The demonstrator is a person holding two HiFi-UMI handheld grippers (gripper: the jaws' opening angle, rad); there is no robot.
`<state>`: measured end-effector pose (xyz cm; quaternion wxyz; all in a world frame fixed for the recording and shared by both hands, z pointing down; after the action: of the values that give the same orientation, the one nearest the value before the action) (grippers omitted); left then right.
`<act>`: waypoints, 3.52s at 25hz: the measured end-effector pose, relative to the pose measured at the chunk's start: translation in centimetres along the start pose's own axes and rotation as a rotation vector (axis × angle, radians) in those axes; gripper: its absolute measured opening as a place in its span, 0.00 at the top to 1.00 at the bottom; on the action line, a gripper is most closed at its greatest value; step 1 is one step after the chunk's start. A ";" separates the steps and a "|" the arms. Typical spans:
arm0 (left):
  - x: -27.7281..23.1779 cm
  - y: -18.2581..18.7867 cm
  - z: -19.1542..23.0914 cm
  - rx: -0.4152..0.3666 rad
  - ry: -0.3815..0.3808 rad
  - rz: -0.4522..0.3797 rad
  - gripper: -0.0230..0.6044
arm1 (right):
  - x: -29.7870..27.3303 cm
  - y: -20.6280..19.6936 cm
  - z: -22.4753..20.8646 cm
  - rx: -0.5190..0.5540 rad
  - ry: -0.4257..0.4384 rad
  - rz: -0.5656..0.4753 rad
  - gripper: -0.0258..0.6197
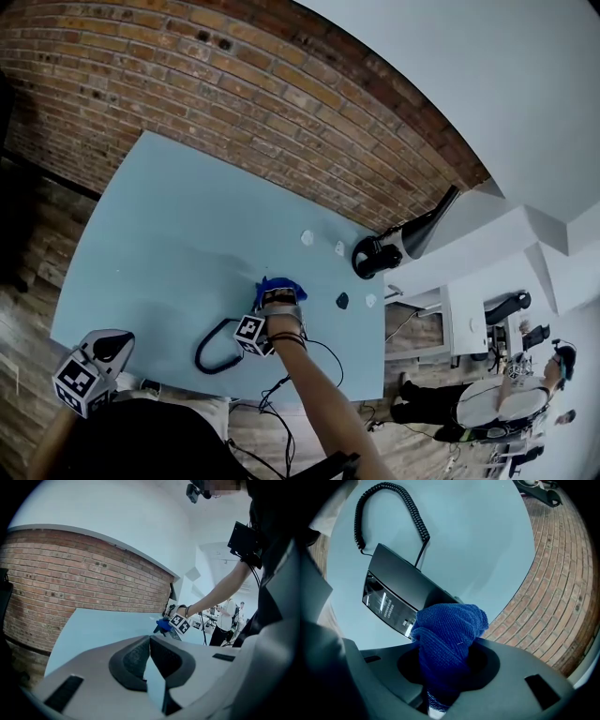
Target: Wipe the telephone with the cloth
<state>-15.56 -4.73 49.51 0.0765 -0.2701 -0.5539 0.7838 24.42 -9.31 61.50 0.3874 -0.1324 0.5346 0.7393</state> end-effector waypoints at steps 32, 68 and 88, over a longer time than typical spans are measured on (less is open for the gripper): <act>1.4 -1.7 -0.3 0.020 -0.009 0.023 0.95 | 1.7 2.2 2.8 0.019 -0.045 0.002 0.74; 0.9 -2.3 -0.6 0.023 -0.037 0.050 0.95 | 5.1 6.1 8.1 0.029 -0.026 -0.063 0.74; 1.0 -2.6 -0.9 0.021 -0.041 0.057 0.95 | 6.5 7.8 10.7 0.035 0.006 -0.098 0.74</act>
<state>-16.41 -2.55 51.29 0.0457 -0.2690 -0.5390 0.7969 16.84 2.01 67.14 0.4238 -0.1536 0.5414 0.7097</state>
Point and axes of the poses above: the fingertips, and each gripper's own axes: x backward along the fingers, z to its left, y out of its top, the point moved 8 cm from there along x, backward along the fingers, and after that the axes turned 1 degree about -z, right-handed, at the moved point
